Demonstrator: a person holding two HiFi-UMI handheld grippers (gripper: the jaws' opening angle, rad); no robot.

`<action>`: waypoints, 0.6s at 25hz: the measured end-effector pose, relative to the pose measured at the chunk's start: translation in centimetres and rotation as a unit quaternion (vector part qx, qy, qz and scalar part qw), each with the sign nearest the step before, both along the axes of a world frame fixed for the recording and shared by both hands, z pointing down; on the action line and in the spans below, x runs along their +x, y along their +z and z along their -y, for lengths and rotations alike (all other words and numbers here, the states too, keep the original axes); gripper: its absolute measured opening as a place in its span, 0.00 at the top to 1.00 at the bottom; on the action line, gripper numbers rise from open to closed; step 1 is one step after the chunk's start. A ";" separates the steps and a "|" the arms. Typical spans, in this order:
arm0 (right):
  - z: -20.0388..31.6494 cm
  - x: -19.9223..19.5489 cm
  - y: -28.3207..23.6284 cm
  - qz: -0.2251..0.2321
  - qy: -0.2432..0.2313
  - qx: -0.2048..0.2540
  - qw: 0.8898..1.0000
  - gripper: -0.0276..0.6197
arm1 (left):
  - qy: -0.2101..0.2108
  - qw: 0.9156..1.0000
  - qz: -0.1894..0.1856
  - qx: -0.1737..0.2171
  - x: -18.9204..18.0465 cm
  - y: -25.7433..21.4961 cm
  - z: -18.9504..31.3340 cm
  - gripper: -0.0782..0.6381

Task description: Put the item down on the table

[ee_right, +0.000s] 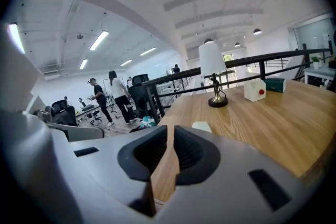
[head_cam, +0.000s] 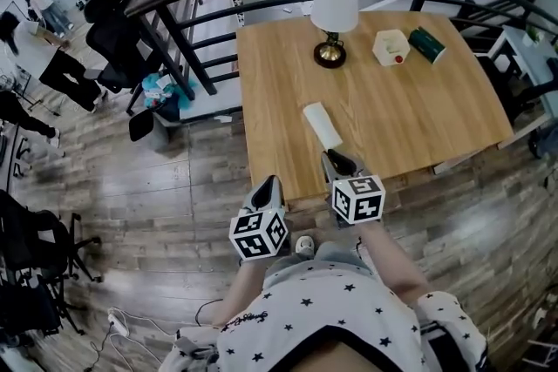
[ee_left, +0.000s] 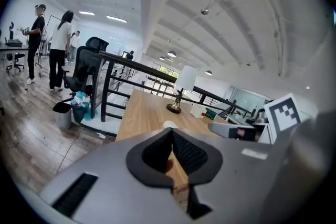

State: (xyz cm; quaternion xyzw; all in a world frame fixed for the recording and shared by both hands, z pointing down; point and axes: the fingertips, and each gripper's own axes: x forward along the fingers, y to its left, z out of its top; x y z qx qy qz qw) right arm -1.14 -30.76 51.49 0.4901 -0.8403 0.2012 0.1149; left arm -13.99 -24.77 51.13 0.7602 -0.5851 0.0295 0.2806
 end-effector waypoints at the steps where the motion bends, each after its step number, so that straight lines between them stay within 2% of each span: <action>1: -0.7 0.4 -0.5 0.000 0.000 0.007 1.000 0.92 | -0.001 1.000 0.000 0.002 0.2 -0.2 -0.5 0.87; 4: -2.9 1.8 -2.2 0.013 0.002 0.026 1.000 0.96 | -0.004 1.000 0.003 0.009 1.1 -0.7 -2.3 0.87; 8: -7.4 3.6 -4.5 0.035 -0.012 0.045 0.998 0.96 | -0.007 1.000 0.005 0.012 3.0 -1.2 -5.5 0.87; 15: -15.8 6.8 -6.9 0.028 -0.048 0.084 0.995 0.96 | -0.010 1.000 0.008 0.011 7.5 -1.3 -12.5 0.87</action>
